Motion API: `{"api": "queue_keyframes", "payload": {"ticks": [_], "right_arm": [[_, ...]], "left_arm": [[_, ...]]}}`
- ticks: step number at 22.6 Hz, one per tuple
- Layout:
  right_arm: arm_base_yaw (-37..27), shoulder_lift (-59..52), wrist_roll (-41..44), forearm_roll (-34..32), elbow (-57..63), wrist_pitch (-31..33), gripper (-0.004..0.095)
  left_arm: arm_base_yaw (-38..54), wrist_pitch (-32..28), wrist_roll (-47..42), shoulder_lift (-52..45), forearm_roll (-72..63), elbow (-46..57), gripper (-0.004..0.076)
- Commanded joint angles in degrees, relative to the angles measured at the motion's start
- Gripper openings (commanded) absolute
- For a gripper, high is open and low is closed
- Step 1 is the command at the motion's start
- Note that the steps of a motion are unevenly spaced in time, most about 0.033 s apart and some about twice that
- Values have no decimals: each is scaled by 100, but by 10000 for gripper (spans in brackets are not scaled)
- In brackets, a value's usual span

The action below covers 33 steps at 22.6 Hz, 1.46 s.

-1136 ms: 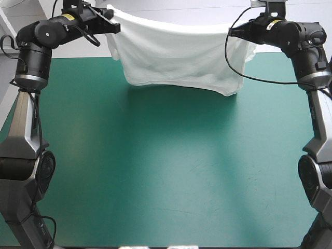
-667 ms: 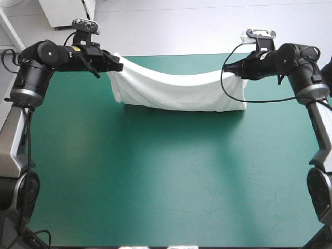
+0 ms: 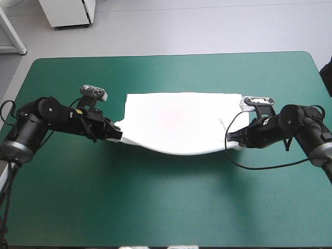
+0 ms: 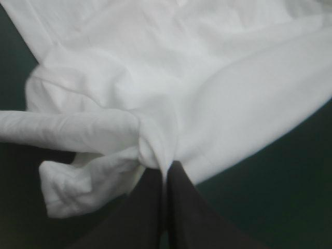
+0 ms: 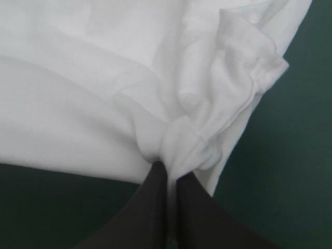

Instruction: Fold the cloth

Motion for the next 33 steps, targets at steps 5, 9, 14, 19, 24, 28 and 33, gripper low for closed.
{"api": "queue_keyframes", "payload": {"ticks": [5,9,14,19,24,28,33], "right_arm": [[3,-609,-78,88,947,50,-13],[3,-726,-90,88,1293,77,-13],[3,-839,-90,-73,1551,117,-13],[3,-839,-90,-73,1692,169,-11],[3,-850,-103,-73,1694,584,307],[3,-1087,-82,-102,1566,727,543],[3,-1413,96,-426,666,880,541]], "left_arm": [[-374,81,-201,-368,-44,1168,-10],[-374,121,-201,-381,-69,1468,-10],[-374,153,-246,-381,-73,1944,-10],[-374,358,-410,-381,-107,2140,-9],[-374,710,-466,-565,-90,2140,79],[-374,1199,-601,-1125,-41,2043,197],[-374,984,-1220,-1717,412,1128,211]]}}
